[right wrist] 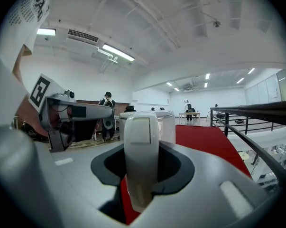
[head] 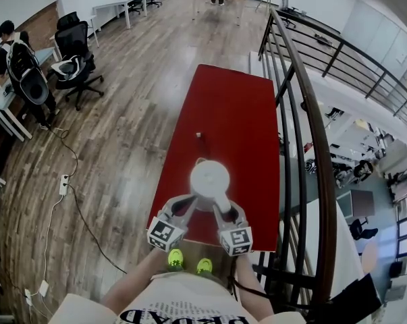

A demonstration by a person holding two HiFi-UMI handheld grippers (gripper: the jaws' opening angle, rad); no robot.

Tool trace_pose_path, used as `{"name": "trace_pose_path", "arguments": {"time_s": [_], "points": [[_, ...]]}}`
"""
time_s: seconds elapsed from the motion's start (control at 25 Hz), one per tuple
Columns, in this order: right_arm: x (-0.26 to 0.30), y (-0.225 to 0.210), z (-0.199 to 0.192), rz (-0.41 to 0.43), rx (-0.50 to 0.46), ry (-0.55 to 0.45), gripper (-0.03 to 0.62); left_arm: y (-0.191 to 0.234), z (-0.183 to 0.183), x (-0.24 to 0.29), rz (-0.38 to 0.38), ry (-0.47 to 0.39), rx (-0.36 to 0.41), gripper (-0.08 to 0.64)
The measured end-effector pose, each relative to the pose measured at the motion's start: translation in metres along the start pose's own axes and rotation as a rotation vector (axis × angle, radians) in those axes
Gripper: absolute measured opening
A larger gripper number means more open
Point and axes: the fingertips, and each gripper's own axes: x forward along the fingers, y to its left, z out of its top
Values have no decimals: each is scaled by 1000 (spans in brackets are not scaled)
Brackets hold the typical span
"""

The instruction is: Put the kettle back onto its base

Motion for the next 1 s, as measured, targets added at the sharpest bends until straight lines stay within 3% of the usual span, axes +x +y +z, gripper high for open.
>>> {"name": "trace_pose_path", "arguments": {"time_s": [0.48,0.6,1.0], "points": [[3,-5,-3,-27,56,24,138,3,0,-2,2,-2,-7,6],[1,-6,5,-39,75,-4,171,2,1,-1,-3,-5,-7,6],[-10,-9,58,-59,-46,-81,195,0,23,2,-9,-51,0,6]]}}
